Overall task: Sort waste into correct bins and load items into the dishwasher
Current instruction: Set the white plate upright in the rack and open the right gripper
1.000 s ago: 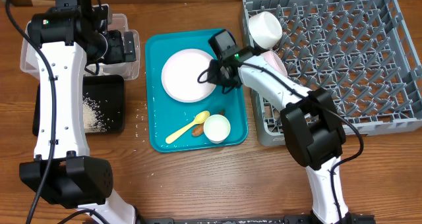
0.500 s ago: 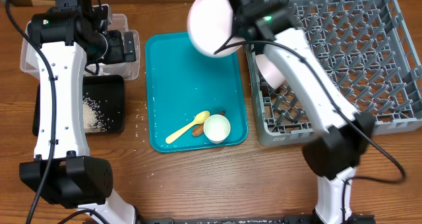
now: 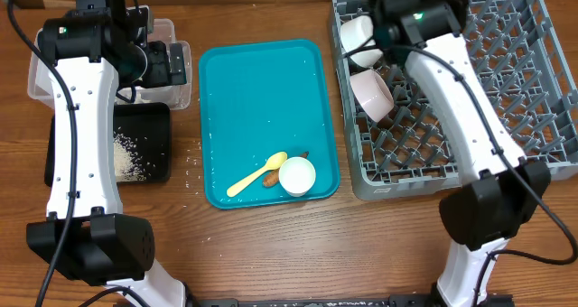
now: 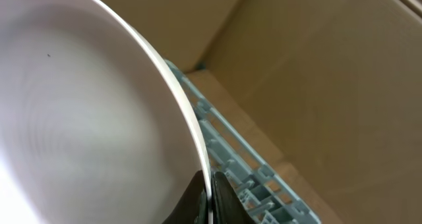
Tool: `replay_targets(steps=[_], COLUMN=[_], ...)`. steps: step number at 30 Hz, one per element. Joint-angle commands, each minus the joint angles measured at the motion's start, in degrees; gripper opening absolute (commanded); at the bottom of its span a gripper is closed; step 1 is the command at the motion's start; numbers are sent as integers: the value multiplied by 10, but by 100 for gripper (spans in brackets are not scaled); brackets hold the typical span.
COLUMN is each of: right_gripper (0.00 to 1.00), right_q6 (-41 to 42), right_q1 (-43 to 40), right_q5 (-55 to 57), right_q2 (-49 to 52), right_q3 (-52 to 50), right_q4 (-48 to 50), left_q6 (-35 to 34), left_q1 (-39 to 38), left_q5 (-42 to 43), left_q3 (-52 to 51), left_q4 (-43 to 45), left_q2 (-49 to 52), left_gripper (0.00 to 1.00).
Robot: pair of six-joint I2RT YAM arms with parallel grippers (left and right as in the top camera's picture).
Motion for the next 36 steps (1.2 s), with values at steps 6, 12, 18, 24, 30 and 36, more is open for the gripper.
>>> replay_targets(steps=[6, 12, 18, 24, 30, 36], right_gripper=[4, 4, 4, 4, 42, 94], right_q6=[-2, -2, -2, -2, 3, 38], right_q1=[-18, -15, -15, -15, -15, 2], right_q5=[-8, -31, -56, -113, -123, -123], right_q2=[0, 0, 0, 0, 0, -24], right_q3=[-76, -115, -142, -160, -160, -144], right_q4=[42, 79, 90, 93, 93, 74], left_q6=[2, 2, 2, 2, 2, 2], left_q1=[0, 0, 0, 0, 0, 0], left_q5=[-2, -2, -2, -2, -2, -2], left_q3=[2, 2, 2, 2, 2, 2], left_q4=[0, 0, 0, 0, 0, 0], left_q2=[-2, -2, -2, -2, -2, -2], left_gripper=[100, 100, 100, 100, 100, 100])
